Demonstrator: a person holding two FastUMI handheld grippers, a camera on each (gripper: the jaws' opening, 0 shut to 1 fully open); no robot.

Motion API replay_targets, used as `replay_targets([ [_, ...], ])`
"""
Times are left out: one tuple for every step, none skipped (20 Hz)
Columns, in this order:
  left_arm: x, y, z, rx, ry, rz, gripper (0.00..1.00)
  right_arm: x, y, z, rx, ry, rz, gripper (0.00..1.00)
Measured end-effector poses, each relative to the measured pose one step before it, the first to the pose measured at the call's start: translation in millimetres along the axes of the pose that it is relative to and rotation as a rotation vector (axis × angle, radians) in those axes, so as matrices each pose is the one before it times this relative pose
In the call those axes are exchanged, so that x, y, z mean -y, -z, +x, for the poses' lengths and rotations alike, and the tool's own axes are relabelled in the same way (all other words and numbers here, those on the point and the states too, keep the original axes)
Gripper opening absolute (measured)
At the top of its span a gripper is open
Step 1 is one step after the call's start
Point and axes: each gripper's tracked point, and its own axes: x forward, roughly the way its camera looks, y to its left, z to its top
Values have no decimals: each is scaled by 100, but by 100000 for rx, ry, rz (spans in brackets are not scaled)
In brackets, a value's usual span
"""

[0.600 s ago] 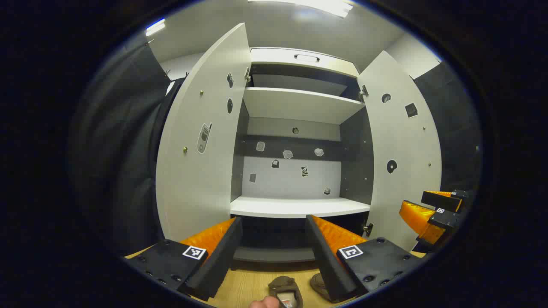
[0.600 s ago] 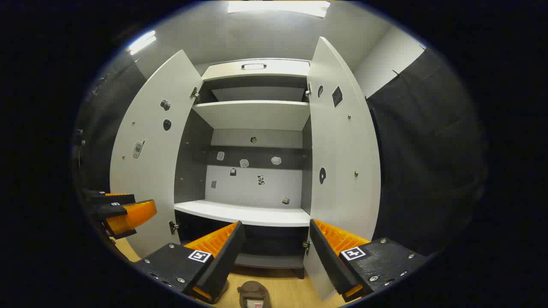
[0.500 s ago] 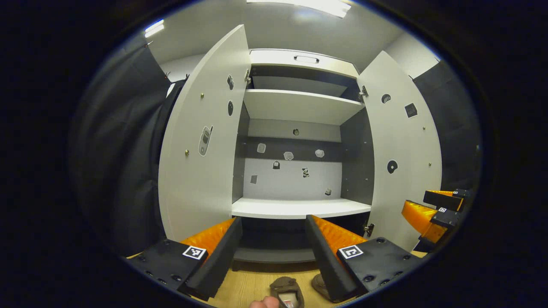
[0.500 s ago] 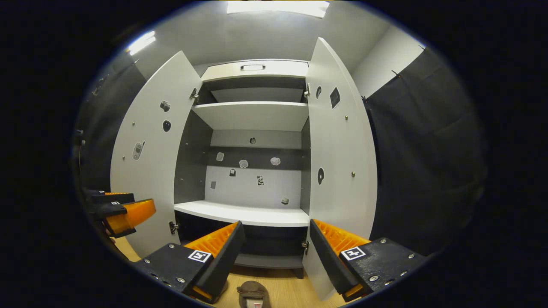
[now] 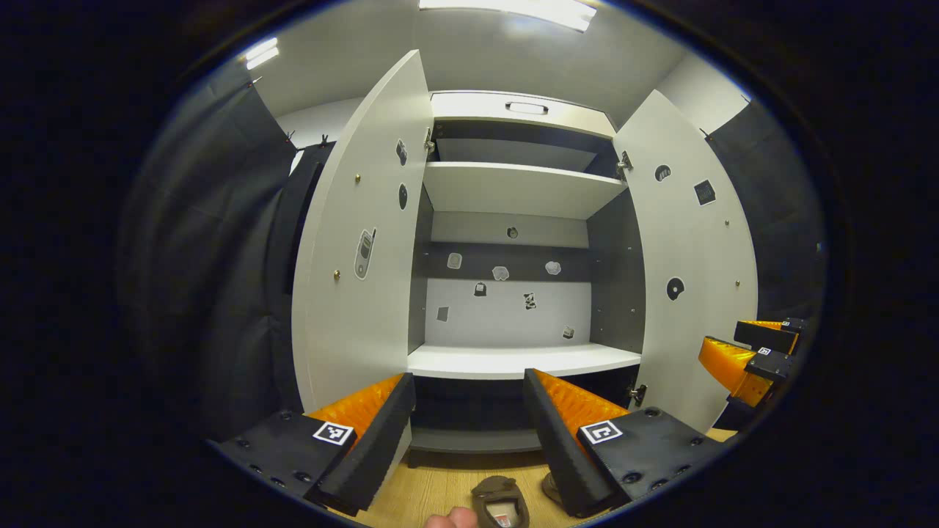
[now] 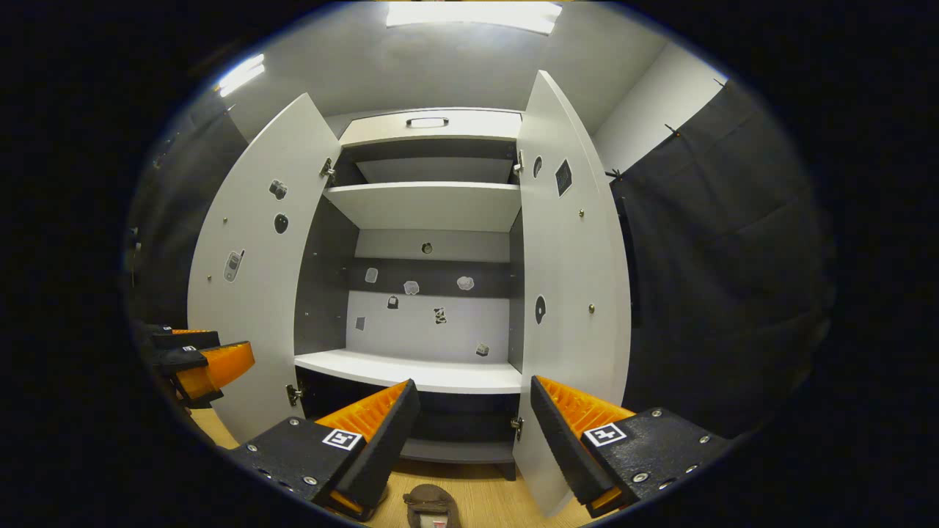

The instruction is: Grab one shoe with the right hand and put it into the shoe cabinet, grab the other shoe with the left hand and put it into the shoe cabinet; then close the right door with the right hand and the left door with the left hand.

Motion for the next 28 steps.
replay_targets([
  [-18,25,-28,-268,56,-144,96,31,-21,-125,-30,-74,-58,94],
  [10,51,-73,-216,129,-185,96,44,56,83,-119,251,-100,94],
  [15,-2,-78,60,30,-111,96,-13,9,-46,-126,22,1,94],
  [-36,-144,-57,178,6,-31,96,-50,38,18,-131,-93,4,94],
  [3,-129,-73,131,207,163,96,42,19,-20,-178,5,-39,94],
  [-51,10,-53,-20,-84,446,96,-6,-61,-51,29,5,-29,94],
  [-153,-166,-81,292,-383,418,96,-29,-251,15,318,-51,25,94],
  [-85,-116,-10,345,-151,219,96,-77,-331,32,753,-424,87,94],
  [-73,-167,-49,479,-148,181,99,-128,-453,-23,1472,-966,58,94],
  [-161,-211,-133,454,-341,319,96,-37,-805,248,2103,-722,48,94],
  [-202,-129,-29,357,-509,353,96,208,-740,267,1934,66,140,94],
  [-144,-136,-94,294,-455,160,96,159,-609,330,1620,84,-22,94],
  [-171,-145,-85,154,-518,-192,96,148,-425,350,1445,155,-321,94],
  [-149,73,-41,-156,-595,-424,96,91,-70,381,320,87,-484,94],
  [-181,17,17,-430,-504,-398,96,-175,477,303,-996,-1062,-688,94],
  [-202,80,-32,-268,-587,-203,96,-263,843,189,-2024,-1203,-611,94],
  [-235,-94,-197,21,-881,-101,96,-266,1200,329,-2697,-1226,-563,94],
  [-176,-8,-101,93,-434,-137,96,-279,1637,252,-3396,-810,-541,94],
  [-128,-54,-115,67,-299,-115,96,-203,1800,288,-4054,-684,-656,94],
  [-198,16,-68,-24,-441,-34,94,-307,2278,314,-5015,-730,-820,94],
  [-177,20,-81,-196,-487,49,96,-297,2567,316,-5871,-808,-982,94],
  [-63,23,-135,-91,-251,-99,99,-269,2885,461,-6065,-818,-908,94],
  [-86,15,-46,-64,-167,-147,96,-428,2486,435,-5573,-927,-943,94],
  [-30,38,-82,-115,-60,-220,96,-417,2814,608,-5379,-1283,-1448,94],
  [-41,94,-12,-185,-57,-153,96,-330,2456,312,-5387,-1369,-1415,94],
  [-104,20,-81,-175,-325,-70,96,-456,2587,542,-5294,-1523,-672,94],
  [-135,115,-56,-133,-345,-205,96,-464,2388,439,-5483,-1590,-140,95],
  [-79,40,-77,-187,-164,-371,96,-457,2407,398,-6051,-1718,555,94],
])
